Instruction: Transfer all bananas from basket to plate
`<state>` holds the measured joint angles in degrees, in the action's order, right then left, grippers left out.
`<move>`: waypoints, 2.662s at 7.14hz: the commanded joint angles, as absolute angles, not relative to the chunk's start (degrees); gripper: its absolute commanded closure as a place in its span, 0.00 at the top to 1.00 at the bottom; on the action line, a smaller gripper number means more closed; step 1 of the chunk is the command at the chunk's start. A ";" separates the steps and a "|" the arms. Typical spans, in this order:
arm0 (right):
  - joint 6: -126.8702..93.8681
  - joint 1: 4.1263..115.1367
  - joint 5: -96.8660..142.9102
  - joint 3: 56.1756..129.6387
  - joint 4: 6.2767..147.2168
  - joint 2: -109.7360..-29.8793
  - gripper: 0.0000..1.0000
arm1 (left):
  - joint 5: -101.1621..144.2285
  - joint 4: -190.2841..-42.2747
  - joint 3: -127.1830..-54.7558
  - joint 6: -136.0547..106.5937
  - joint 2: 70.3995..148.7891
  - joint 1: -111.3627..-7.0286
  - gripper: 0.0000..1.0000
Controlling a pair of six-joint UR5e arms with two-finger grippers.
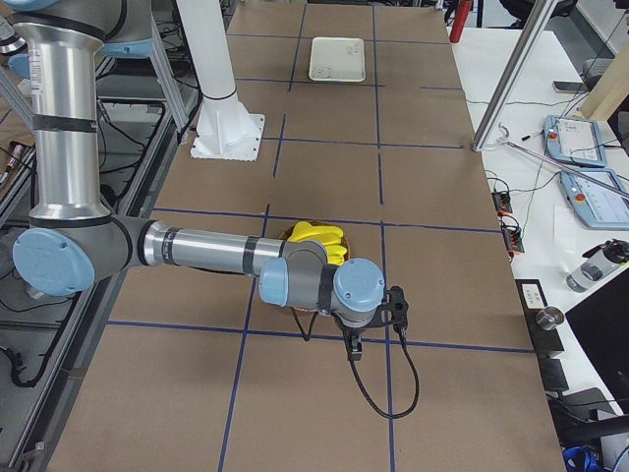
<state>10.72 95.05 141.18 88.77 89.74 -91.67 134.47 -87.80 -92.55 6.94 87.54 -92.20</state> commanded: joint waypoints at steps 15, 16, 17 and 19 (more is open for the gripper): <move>-2.41 86.24 135.28 110.86 83.19 -101.81 1.00 | 134.56 -87.80 -92.81 6.68 87.54 -92.20 1.00; -7.94 83.00 135.00 113.53 77.14 -107.09 1.00 | 134.56 -87.80 -93.33 6.59 87.54 -92.28 1.00; -14.78 80.62 135.17 114.08 69.68 -110.44 1.00 | 134.56 -87.72 -93.69 6.59 87.54 -92.29 1.00; -28.76 73.59 134.91 113.73 60.08 -111.88 1.00 | 134.56 -87.80 -93.96 6.68 87.54 -92.28 1.00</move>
<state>-20.18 77.56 135.05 113.70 66.33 -110.61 134.56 -87.78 -93.81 6.61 87.54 -92.25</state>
